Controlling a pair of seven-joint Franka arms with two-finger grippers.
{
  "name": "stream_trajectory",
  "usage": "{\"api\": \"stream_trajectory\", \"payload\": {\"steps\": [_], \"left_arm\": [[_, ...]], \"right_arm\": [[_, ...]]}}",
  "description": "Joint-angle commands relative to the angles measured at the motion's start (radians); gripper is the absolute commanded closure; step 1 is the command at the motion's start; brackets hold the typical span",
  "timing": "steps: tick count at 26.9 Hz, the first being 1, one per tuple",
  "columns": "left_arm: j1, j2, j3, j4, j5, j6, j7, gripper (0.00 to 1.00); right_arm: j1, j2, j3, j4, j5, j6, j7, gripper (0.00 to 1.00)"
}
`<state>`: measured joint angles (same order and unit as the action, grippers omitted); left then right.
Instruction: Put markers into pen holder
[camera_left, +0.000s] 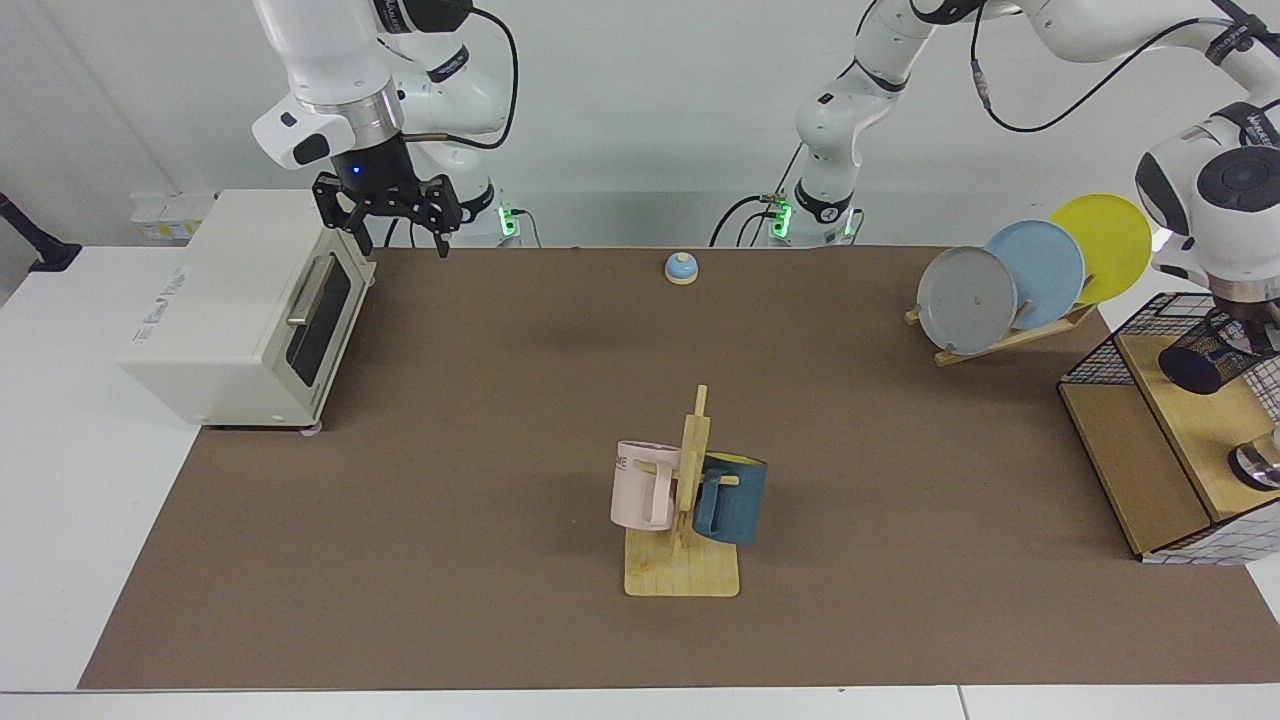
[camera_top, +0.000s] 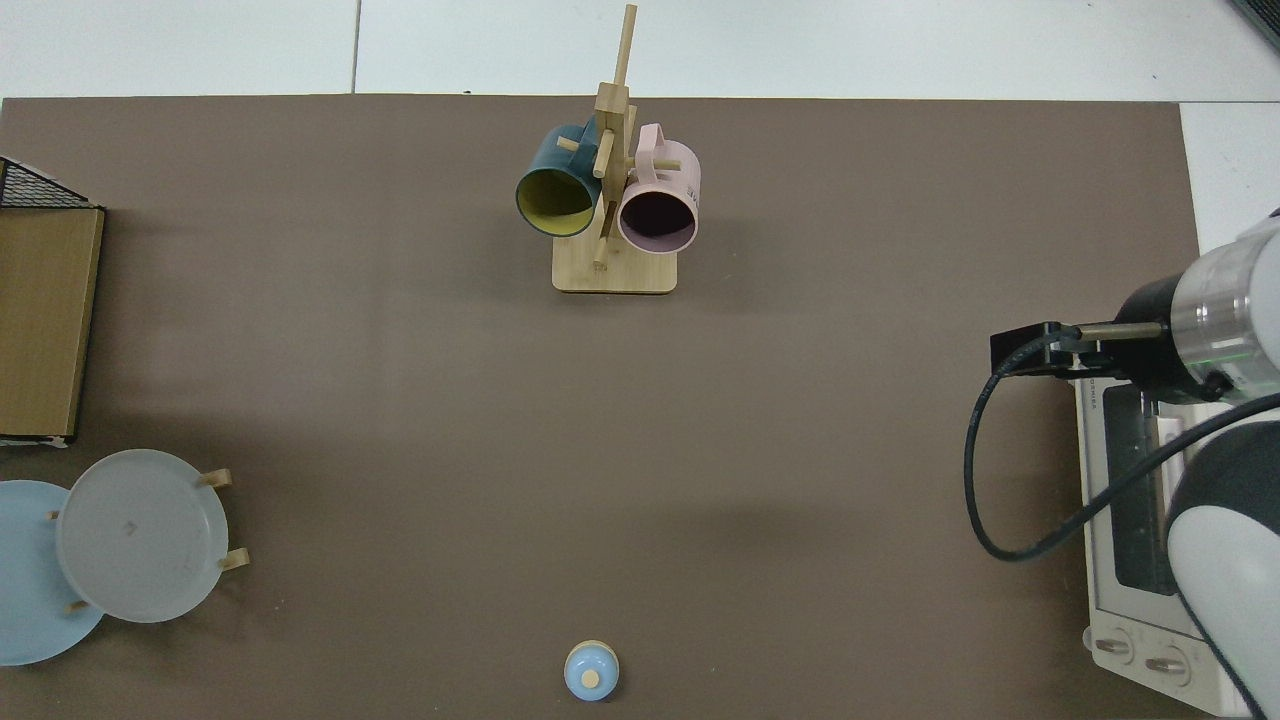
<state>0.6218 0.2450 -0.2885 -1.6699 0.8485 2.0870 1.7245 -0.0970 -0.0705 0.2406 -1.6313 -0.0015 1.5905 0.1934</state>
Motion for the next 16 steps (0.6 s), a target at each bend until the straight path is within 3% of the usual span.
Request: {"api": "stream_trajectory", "payload": {"steps": [1,3,7,16], "left_arm": [[0.015,-0.029,-0.009,-0.033,-0.014,0.010,-0.006,0.88],[0.016,-0.029,-0.009,-0.033,-0.014,0.010,-0.006,0.84],[0.015,-0.029,-0.008,-0.030,-0.014,0.008,-0.010,0.57],[0.015,-0.029,-0.008,-0.028,-0.014,0.001,-0.010,0.56]], "right_arm": [[-0.017,-0.008,0.011,-0.013,0.020,0.023,0.012,0.00],[-0.017,-0.008,0.011,-0.015,0.020,0.023,0.012,0.00],[-0.017,-0.008,0.011,-0.015,0.020,0.023,0.012,0.00],[-0.017,-0.009,0.011,-0.015,0.020,0.023,0.012,0.00]]}}
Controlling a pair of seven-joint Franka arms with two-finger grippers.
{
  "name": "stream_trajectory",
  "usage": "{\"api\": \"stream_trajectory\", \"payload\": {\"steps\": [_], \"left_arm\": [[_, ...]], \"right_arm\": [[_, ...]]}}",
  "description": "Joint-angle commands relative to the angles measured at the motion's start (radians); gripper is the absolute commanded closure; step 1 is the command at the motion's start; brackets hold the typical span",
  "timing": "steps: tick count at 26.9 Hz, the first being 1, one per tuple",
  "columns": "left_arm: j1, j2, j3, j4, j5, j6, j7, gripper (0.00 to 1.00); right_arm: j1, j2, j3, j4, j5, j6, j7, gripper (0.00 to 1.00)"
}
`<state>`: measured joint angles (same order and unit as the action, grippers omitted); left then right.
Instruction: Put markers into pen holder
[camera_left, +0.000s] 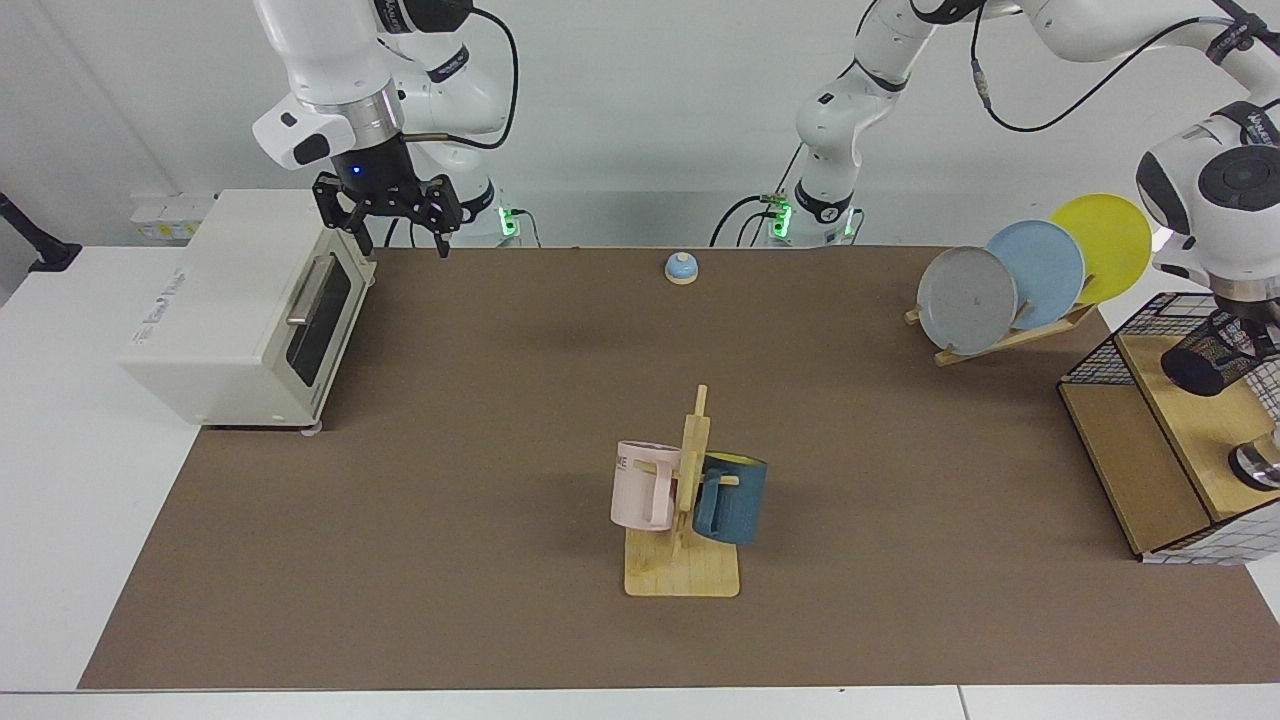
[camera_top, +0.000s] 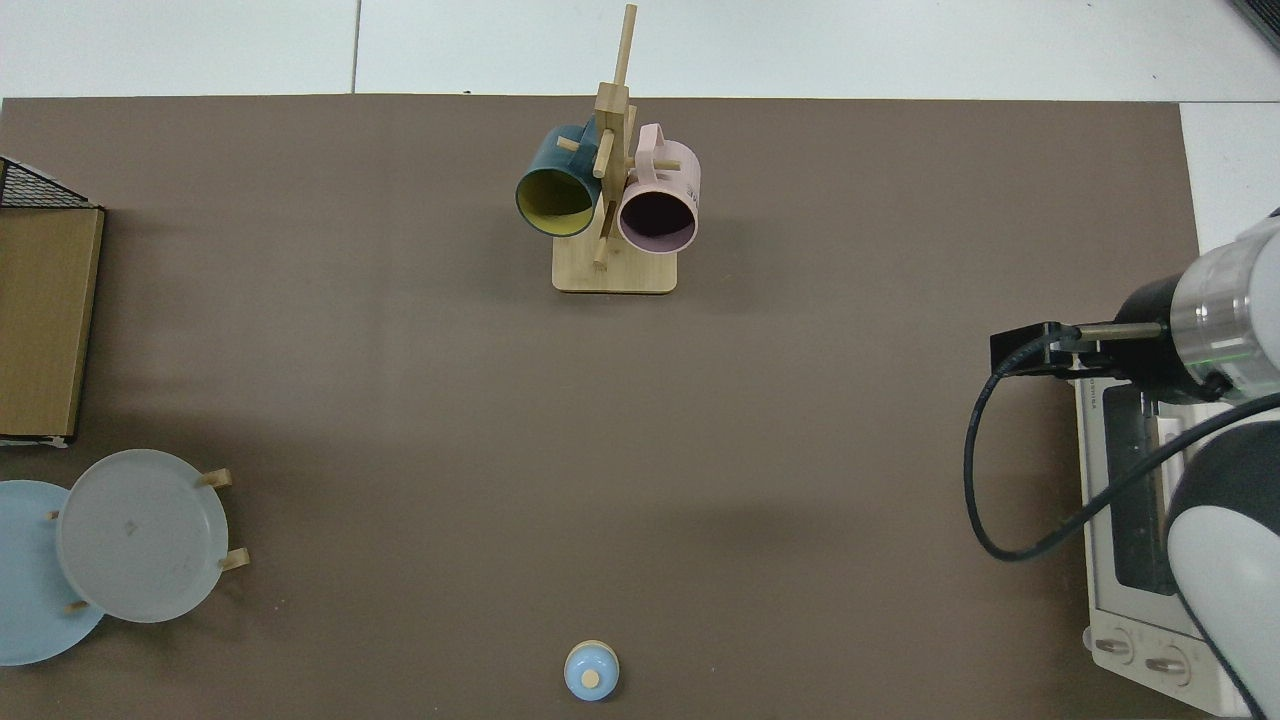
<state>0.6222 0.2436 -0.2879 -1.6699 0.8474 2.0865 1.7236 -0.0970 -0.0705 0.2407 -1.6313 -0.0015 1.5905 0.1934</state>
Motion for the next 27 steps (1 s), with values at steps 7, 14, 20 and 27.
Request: {"api": "stream_trajectory", "payload": {"steps": [7,14,20,27], "left_arm": [[0.014,-0.032,-0.005,-0.018,-0.013,-0.020,-0.001,0.56],[0.007,-0.063,-0.004,-0.016,-0.013,-0.032,0.001,0.56],[-0.030,-0.069,0.000,0.044,-0.050,-0.077,0.001,0.55],[-0.123,-0.078,0.041,0.130,-0.131,-0.143,0.001,0.49]], "right_arm": [[-0.016,-0.008,0.011,-0.015,0.018,0.023,0.012,0.00],[-0.016,-0.008,0.011,-0.015,0.020,0.023,0.012,0.00],[-0.016,-0.008,0.011,-0.015,0.020,0.023,0.012,0.00],[-0.016,-0.008,0.011,-0.015,0.018,0.023,0.012,0.00]]}}
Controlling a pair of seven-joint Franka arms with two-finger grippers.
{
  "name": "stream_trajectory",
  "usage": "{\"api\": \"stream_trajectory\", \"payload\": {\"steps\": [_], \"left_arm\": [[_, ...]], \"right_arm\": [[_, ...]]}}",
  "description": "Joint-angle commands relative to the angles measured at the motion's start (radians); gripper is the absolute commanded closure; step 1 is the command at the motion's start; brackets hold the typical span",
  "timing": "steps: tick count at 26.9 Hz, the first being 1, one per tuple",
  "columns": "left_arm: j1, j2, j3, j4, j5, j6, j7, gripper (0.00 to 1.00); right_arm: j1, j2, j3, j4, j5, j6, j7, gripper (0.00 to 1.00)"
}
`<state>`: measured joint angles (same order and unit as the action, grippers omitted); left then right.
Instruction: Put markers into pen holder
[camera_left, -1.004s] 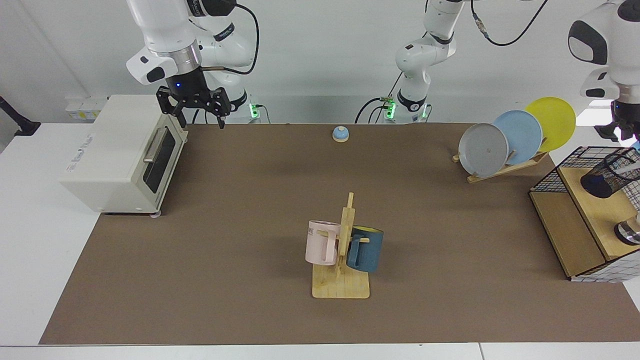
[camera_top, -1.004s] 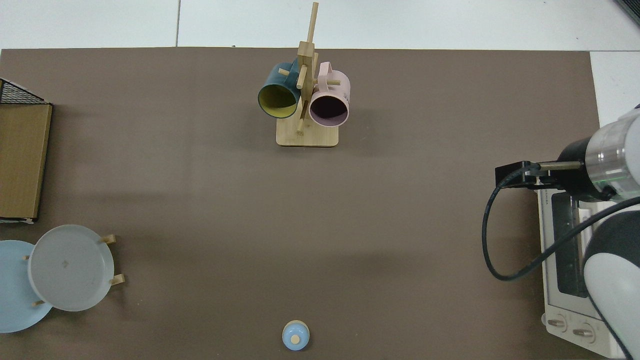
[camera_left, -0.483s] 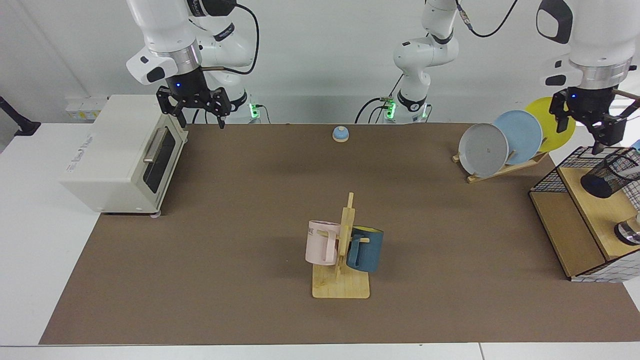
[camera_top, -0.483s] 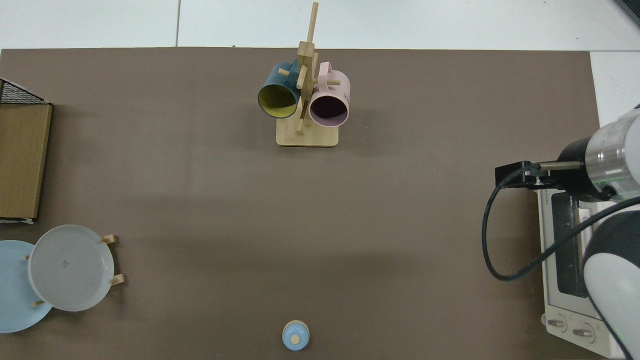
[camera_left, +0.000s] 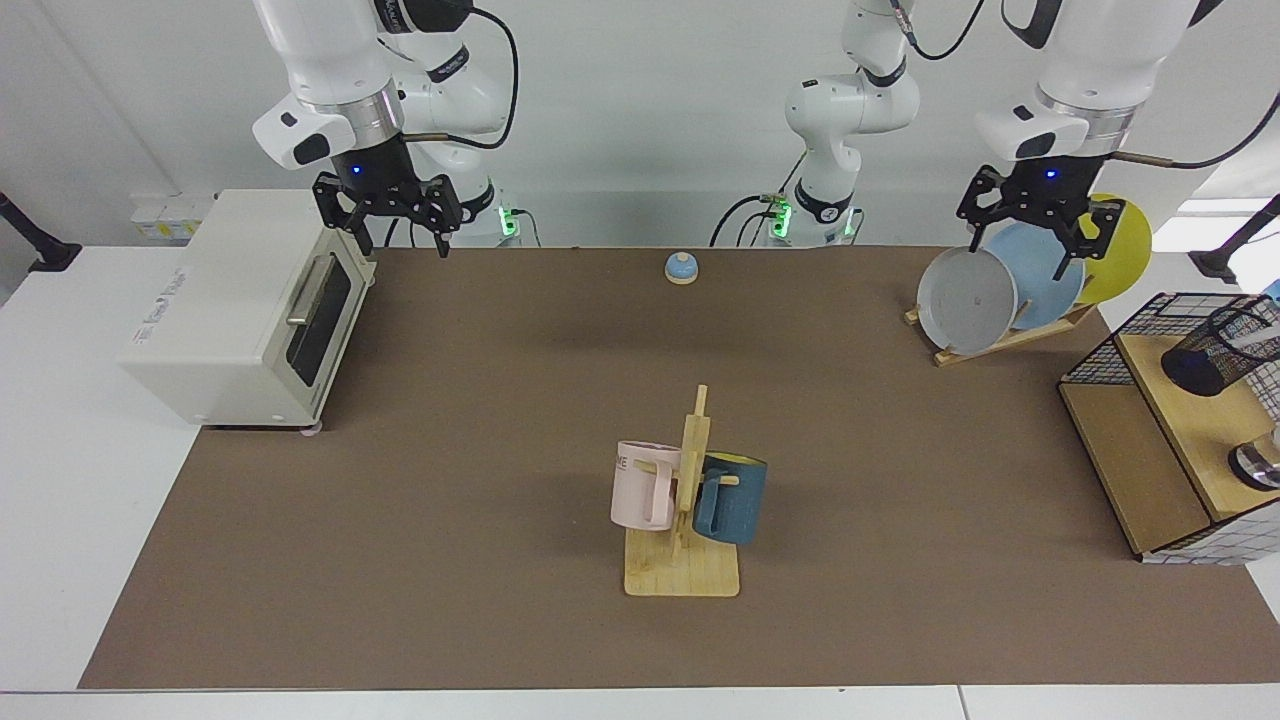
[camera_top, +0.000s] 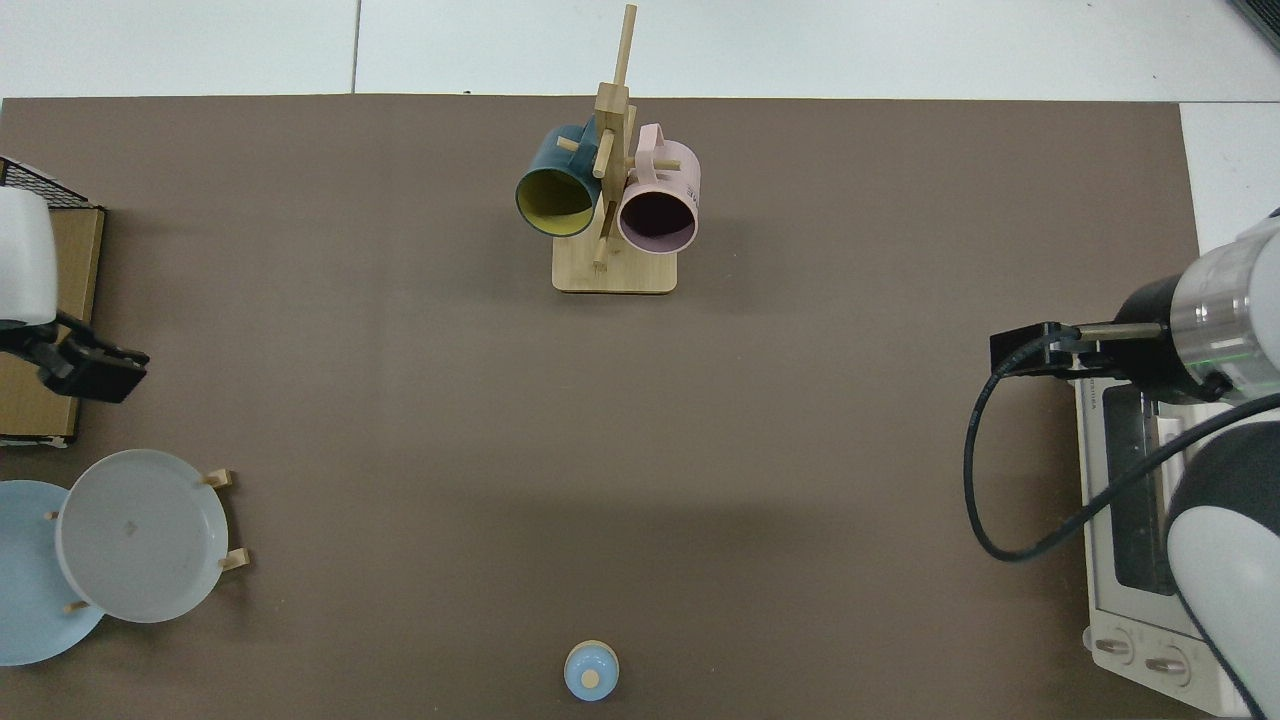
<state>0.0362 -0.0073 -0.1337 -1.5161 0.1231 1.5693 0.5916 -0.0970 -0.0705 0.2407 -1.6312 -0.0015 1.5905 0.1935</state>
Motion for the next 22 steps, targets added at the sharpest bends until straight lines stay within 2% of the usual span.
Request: {"api": "stream_trajectory", "payload": {"steps": [1,7,16,22], "left_arm": [[-0.010,-0.045,-0.010,-0.039,-0.072,-0.046,-0.159,0.00],[-0.016,-0.059,-0.023,-0.056,-0.135,-0.057,-0.378,0.00],[-0.050,-0.034,-0.003,-0.018,-0.160,-0.078,-0.403,0.00],[-0.090,0.016,0.054,0.074,-0.155,-0.133,-0.406,0.00]], "right_arm": [[-0.017,-0.008,0.011,-0.015,0.020,0.023,0.012,0.00],[-0.017,-0.008,0.011,-0.015,0.020,0.023,0.012,0.00],[-0.017,-0.008,0.011,-0.015,0.018,0.023,0.012,0.00],[-0.017,-0.008,0.011,-0.015,0.020,0.023,0.012,0.00]]}}
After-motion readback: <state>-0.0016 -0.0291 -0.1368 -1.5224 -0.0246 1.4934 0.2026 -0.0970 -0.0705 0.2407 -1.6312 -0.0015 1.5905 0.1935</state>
